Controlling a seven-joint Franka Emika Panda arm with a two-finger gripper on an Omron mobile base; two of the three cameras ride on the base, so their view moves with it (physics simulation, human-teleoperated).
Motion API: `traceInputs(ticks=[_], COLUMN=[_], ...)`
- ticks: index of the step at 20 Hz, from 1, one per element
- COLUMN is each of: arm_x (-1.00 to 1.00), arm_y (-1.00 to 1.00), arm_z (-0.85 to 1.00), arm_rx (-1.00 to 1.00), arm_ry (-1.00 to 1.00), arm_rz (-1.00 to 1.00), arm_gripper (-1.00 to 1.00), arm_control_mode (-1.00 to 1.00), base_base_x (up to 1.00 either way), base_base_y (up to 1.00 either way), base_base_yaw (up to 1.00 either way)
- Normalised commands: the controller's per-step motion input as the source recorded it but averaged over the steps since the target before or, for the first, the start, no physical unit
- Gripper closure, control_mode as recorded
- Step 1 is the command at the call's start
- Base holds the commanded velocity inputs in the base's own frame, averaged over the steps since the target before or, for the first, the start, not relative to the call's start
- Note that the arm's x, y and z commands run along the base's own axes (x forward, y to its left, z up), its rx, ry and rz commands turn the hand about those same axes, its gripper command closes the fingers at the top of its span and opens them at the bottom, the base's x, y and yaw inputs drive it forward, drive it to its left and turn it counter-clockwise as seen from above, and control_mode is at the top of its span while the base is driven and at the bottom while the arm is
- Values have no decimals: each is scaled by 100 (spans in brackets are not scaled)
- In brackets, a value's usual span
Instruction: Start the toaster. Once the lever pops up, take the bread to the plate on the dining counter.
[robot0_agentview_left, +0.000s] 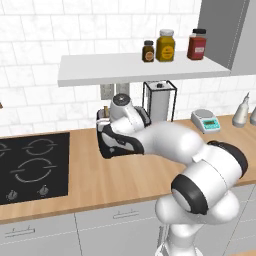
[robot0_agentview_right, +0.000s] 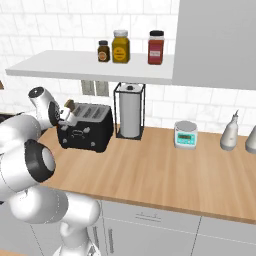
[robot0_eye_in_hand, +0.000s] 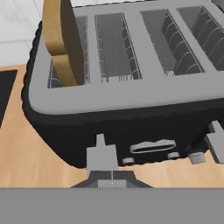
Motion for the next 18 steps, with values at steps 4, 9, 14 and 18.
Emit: traceInputs(ticks=[4, 9, 14, 18], arm_x=[18, 1, 0, 0], arm_y=[4, 3, 1, 4], arm_z=[-21, -33, -54, -82], arm_rx=[-3, -4, -5, -9], arm_ry=[0, 0, -2, -9], arm_rz=[0, 0, 0, 0], arm_gripper=[100, 100, 100, 100], arm_control_mode=[-100, -100, -100, -100], base_base_x=[0, 0, 0, 0], base_base_y=[0, 0, 0, 0], base_base_yaw=[0, 0, 0, 0])
